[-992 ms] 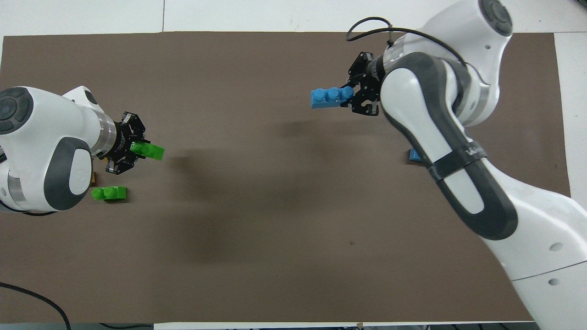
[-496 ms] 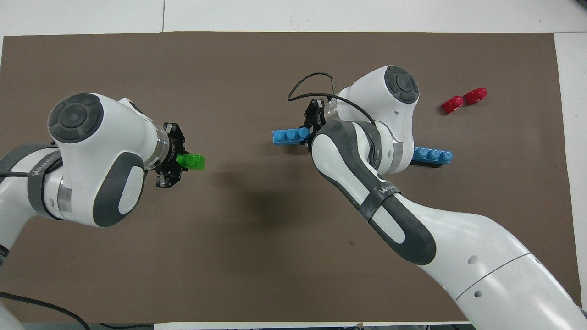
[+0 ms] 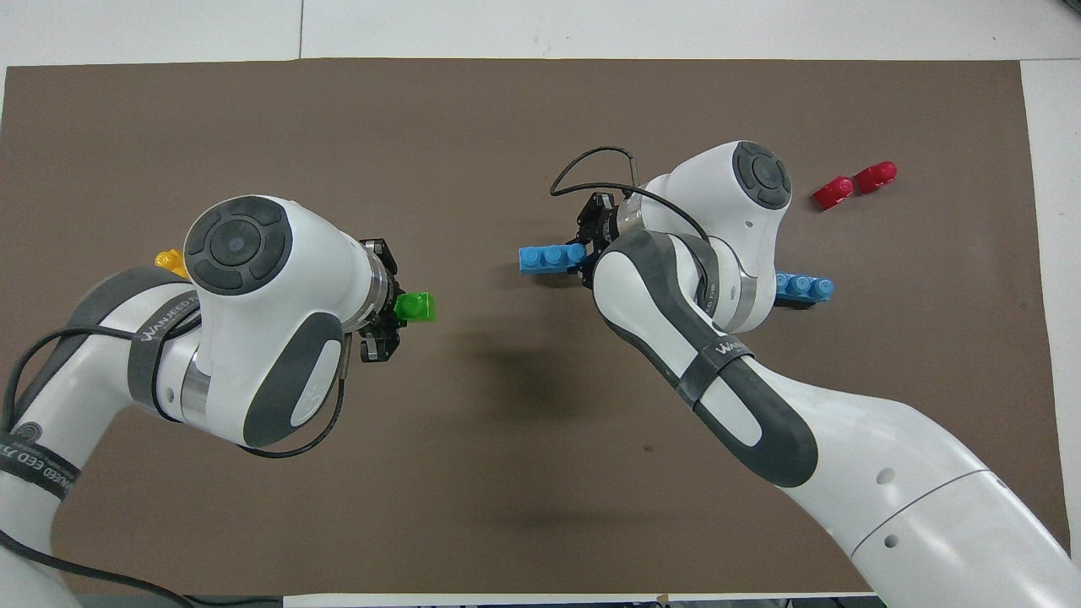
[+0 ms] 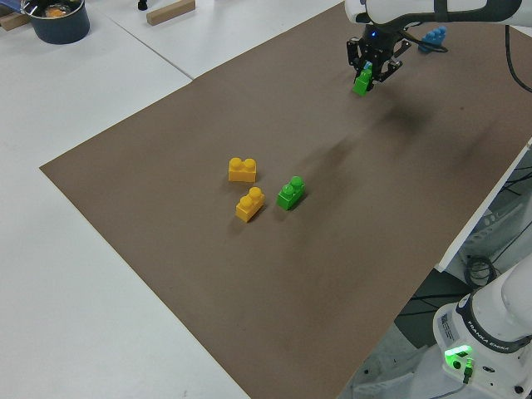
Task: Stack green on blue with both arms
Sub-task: 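Bring the green brick toward the blue brick held by the right gripper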
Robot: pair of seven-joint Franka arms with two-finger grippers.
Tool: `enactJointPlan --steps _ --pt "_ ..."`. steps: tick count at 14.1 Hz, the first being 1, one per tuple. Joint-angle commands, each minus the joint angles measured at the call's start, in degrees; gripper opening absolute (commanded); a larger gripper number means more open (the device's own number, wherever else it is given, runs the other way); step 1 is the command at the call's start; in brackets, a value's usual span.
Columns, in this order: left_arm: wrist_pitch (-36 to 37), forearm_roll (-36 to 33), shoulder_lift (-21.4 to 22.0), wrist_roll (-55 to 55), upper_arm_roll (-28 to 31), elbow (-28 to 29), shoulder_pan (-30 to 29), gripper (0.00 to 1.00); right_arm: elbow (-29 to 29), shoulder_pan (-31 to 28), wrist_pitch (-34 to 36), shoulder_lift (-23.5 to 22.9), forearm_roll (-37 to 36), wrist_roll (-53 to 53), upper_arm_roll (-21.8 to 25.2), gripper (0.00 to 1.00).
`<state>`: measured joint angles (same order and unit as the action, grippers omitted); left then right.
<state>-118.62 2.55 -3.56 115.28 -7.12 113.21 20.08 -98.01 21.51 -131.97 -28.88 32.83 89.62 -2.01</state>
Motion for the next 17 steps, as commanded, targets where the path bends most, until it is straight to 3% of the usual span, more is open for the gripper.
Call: enactJointPlan --steps 1,7,17 --pt "1.6 0.7 -0.2 2.8 0.0 -1.9 0.7 0.00 -5.0 0.6 -3.9 1.5 2.4 -2.6 -0.4 0.00" --pt "0.7 0.7 -0.6 8.5 -1.9 -3.4 2.1 0.00 -6.8 1.8 -7.8 0.1 2.9 -3.8 -0.4 0.00" --pt "0.9 -2.3 -12.6 17.7 -3.3 -14.2 7.4 0.00 -6.6 3.2 -7.9 0.1 5.6 -3.1 -0.2 0.00"
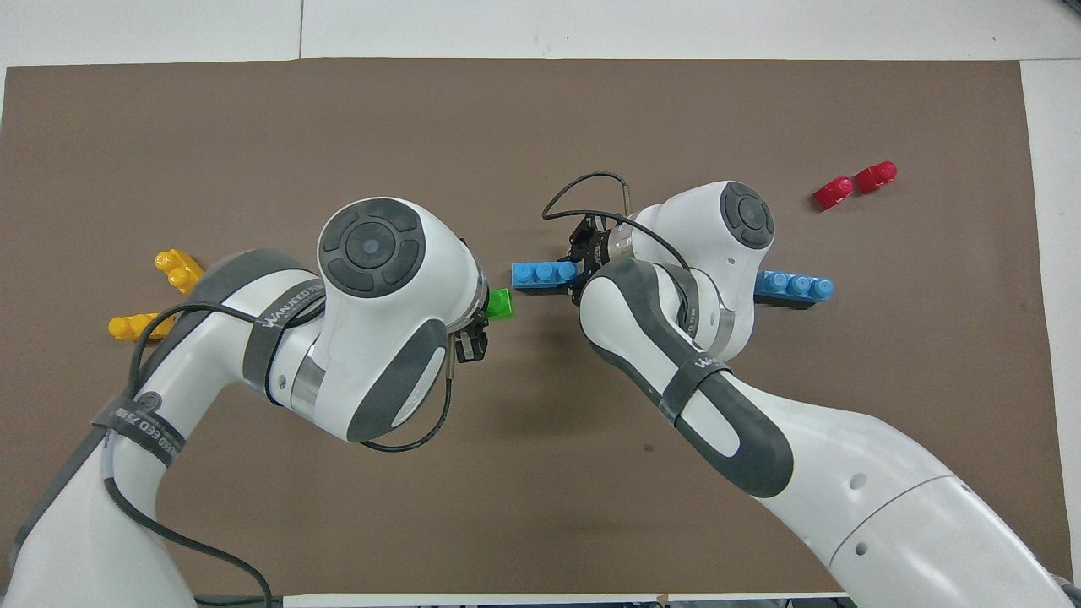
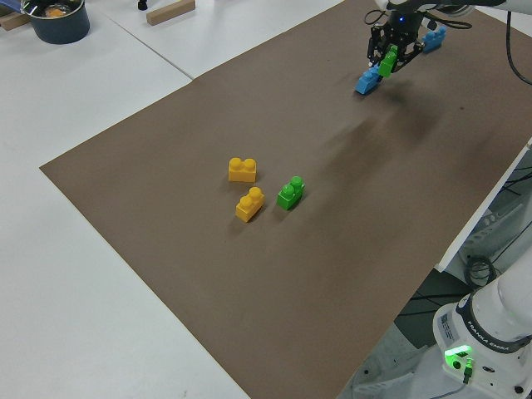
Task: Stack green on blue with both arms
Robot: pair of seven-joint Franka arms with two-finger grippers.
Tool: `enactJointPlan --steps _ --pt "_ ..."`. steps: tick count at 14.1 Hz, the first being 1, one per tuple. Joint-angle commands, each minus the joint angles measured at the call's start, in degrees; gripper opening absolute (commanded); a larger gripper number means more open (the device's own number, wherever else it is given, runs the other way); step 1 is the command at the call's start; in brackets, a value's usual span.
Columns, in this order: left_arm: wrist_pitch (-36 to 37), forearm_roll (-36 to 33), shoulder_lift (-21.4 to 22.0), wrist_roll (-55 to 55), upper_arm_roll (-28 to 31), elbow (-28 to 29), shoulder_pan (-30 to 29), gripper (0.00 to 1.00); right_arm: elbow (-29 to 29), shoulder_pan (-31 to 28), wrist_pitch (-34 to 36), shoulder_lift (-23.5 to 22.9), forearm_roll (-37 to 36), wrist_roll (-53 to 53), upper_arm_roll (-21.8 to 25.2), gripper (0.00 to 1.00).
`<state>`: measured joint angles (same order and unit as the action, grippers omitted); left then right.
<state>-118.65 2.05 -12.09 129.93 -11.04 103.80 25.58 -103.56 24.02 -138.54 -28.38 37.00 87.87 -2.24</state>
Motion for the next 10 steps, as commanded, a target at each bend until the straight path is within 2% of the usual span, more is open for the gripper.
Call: enactJointPlan --steps 1,4,10 --pt "1.6 -2.5 -5.8 3.9 0.6 -6.8 2.8 0.00 -1.2 0.7 -1.2 -0.4 1.2 -1.3 0.0 0.00" --pt "3.0 -3.7 -10.3 6.1 0.6 -11.3 3.5 0.00 -1.1 0.6 -1.2 -0.4 1.2 -1.4 0.0 0.00" --pt "2.5 -5.6 -12.2 6.5 1.1 -11.8 4.0 0.00 -1.2 0.4 -1.3 -0.4 1.2 -1.5 0.0 0.00"
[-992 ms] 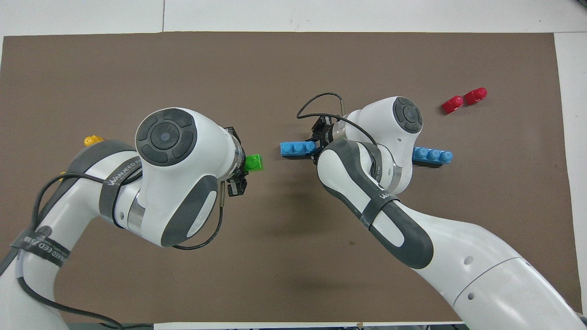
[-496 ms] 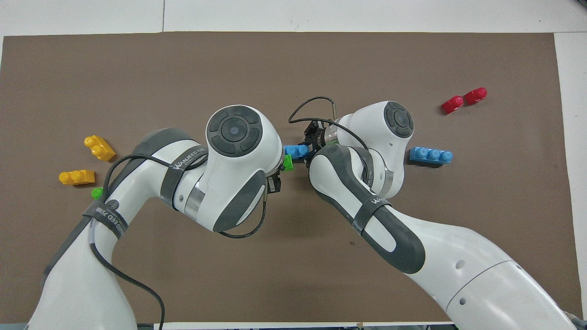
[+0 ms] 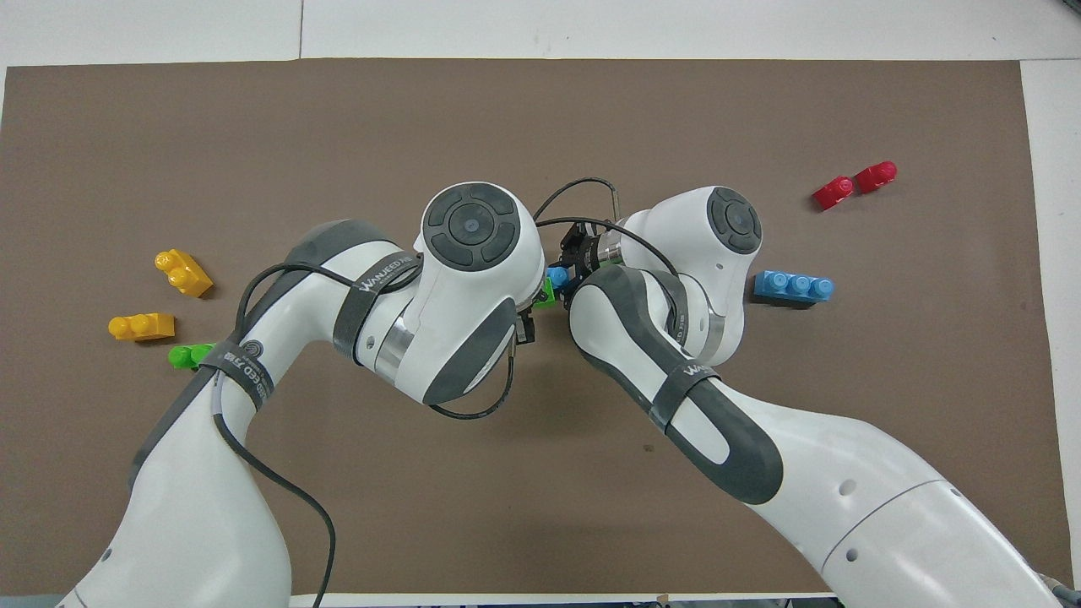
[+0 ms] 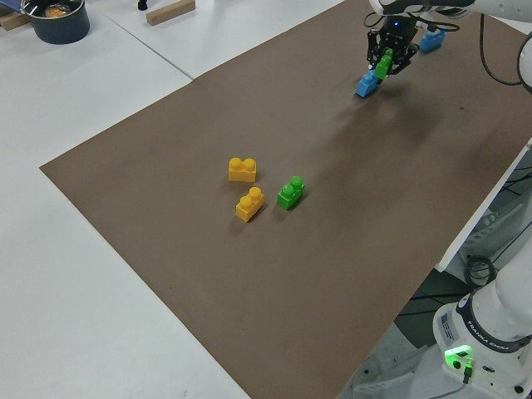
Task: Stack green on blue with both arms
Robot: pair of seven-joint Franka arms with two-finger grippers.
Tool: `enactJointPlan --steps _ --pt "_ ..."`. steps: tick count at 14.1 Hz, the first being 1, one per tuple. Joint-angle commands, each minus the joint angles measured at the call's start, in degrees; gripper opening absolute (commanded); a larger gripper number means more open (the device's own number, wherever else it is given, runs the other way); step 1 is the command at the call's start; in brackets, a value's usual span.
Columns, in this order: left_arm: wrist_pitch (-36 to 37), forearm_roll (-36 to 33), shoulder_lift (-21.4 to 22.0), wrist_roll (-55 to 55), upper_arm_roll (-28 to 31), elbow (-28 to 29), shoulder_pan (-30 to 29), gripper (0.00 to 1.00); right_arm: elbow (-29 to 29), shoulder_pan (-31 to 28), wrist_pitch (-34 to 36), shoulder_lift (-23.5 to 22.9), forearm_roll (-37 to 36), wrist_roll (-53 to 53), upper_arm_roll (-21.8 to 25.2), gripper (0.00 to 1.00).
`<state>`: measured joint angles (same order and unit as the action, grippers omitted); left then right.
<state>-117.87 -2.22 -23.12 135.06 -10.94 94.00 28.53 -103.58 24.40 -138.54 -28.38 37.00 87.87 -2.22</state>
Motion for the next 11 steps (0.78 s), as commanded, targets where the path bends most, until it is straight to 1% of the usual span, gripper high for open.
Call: enactJointPlan --steps 1,6,11 --pt "1.5 -1.4 -1.5 1.4 1.1 -2.0 1.1 0.00 -1.2 0.0 -1.3 -0.4 1.2 -1.5 0.0 0.00" --pt "0.2 -3.8 -2.9 2.1 1.0 -2.1 1.1 0.00 -1.2 -0.1 -1.3 -0.4 1.2 -1.5 0.0 0.00" --pt "-0.4 -3.9 -3.2 2.2 1.1 -2.9 1.4 0.00 -1.6 -0.3 -1.1 -0.2 1.1 -1.4 0.0 0.00"
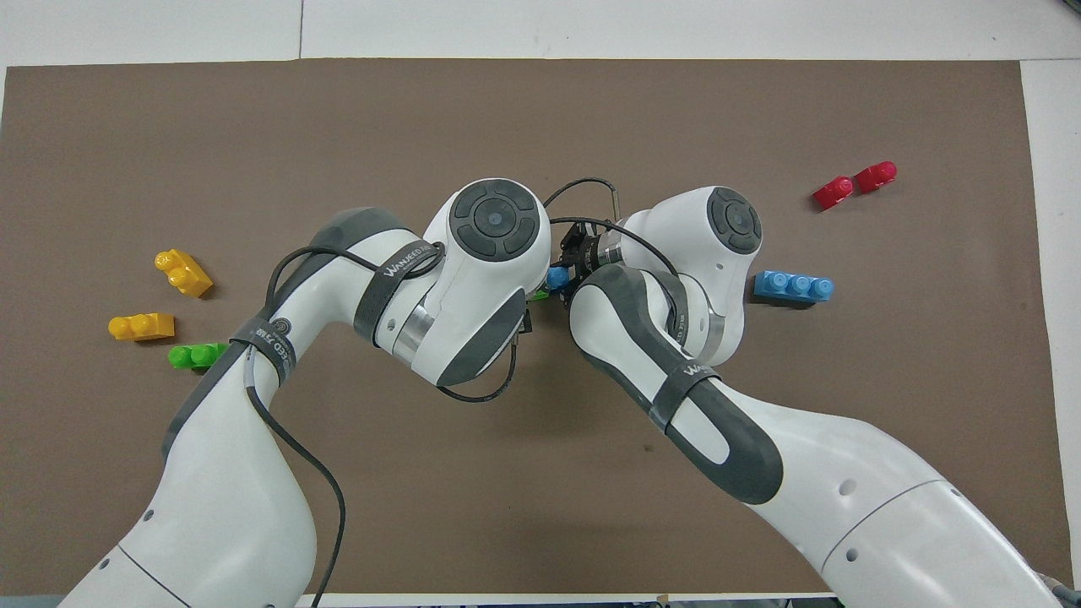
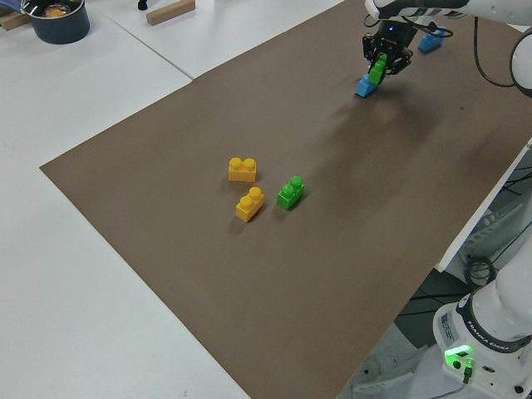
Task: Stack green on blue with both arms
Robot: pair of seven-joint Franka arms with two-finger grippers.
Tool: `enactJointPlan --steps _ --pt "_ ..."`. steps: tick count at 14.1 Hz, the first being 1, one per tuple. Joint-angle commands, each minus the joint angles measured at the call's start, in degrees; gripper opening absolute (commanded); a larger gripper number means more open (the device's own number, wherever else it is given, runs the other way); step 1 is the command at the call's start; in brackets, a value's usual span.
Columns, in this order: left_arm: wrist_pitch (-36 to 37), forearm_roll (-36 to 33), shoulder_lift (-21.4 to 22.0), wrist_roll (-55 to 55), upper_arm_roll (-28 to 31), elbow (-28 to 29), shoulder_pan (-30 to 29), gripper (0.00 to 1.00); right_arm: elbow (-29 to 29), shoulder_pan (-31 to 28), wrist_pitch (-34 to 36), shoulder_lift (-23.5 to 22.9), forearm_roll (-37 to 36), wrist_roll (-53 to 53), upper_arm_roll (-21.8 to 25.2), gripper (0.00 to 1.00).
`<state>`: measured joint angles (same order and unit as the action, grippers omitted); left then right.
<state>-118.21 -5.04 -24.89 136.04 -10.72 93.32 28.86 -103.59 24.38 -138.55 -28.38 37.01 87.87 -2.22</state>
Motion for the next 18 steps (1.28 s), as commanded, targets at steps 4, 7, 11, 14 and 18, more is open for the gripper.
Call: enactJointPlan --steps 4,7,11,14,18 --pt "-1.1 -2.8 -2.5 1.7 1.0 -2.6 1.3 0.00 -1.6 -0.3 -0.5 -0.1 1.0 -1.3 0.2 0.00" --pt "-1.9 -3.3 -2.6 2.1 1.0 -2.4 1.5 0.00 -1.6 -0.4 -0.2 -0.1 0.7 -1.5 0.2 0.00" --pt "-3.2 -4.4 -2.6 3.0 1.1 -2.0 1.5 0.00 -1.7 -0.4 -0.2 -0.1 0.7 -1.6 0.2 0.00" --pt "-4.0 -5.6 -2.6 3.7 1.1 -1.0 1.5 0.00 -1.7 -0.4 -0.2 0.0 0.6 -1.6 0.2 0.00" --pt "-5.0 -8.5 -2.7 6.2 1.1 0.1 1.6 0.00 -1.8 -0.5 -0.3 0.0 0.6 -1.8 0.2 0.00"
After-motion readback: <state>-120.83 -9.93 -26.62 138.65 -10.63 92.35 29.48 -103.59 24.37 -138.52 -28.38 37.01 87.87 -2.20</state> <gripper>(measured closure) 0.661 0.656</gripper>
